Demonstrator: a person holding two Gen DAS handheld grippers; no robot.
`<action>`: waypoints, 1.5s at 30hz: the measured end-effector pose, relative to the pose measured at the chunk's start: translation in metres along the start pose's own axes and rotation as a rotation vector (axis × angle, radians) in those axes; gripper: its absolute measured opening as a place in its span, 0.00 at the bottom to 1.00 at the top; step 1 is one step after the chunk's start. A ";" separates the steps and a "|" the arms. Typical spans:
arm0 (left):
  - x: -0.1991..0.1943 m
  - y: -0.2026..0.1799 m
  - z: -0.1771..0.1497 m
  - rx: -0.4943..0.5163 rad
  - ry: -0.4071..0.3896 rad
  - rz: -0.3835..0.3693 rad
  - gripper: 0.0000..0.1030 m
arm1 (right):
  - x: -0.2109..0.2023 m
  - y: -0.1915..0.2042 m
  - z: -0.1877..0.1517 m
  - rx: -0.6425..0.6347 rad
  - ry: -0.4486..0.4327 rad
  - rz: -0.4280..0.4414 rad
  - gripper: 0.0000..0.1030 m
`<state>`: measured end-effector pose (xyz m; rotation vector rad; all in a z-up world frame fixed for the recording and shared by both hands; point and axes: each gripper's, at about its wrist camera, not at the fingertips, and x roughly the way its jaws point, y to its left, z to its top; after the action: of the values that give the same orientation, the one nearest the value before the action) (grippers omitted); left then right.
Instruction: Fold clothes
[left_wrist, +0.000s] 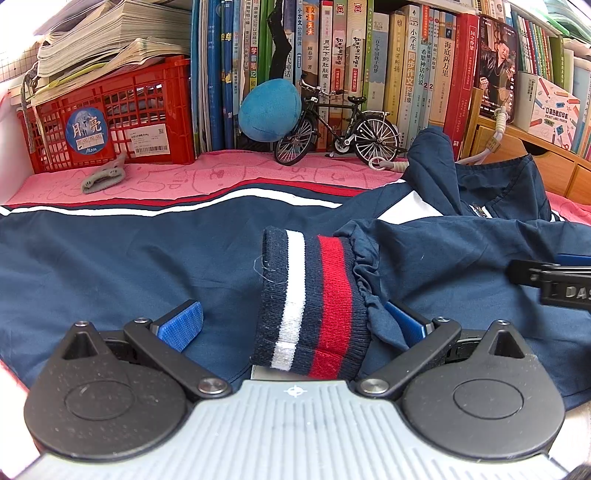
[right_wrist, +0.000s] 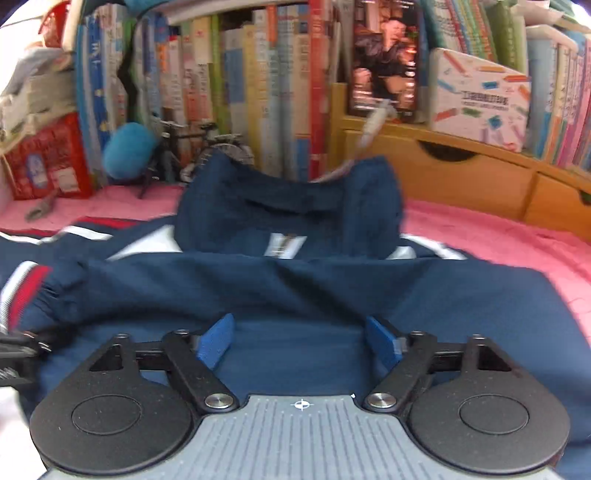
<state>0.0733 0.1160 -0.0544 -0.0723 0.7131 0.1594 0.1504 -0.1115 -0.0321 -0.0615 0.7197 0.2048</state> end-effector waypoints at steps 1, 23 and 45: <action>0.000 0.000 0.000 0.000 0.000 0.000 1.00 | 0.002 -0.014 -0.001 0.016 0.003 -0.036 0.83; 0.000 0.000 0.000 0.001 0.000 -0.001 1.00 | -0.091 -0.076 -0.034 0.046 -0.056 -0.026 0.94; -0.076 0.076 0.004 -0.077 -0.166 -0.080 1.00 | -0.081 -0.061 -0.068 0.009 -0.007 -0.033 1.00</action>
<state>0.0065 0.1817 -0.0023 -0.1589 0.5378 0.1143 0.0594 -0.1934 -0.0307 -0.0642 0.7124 0.1699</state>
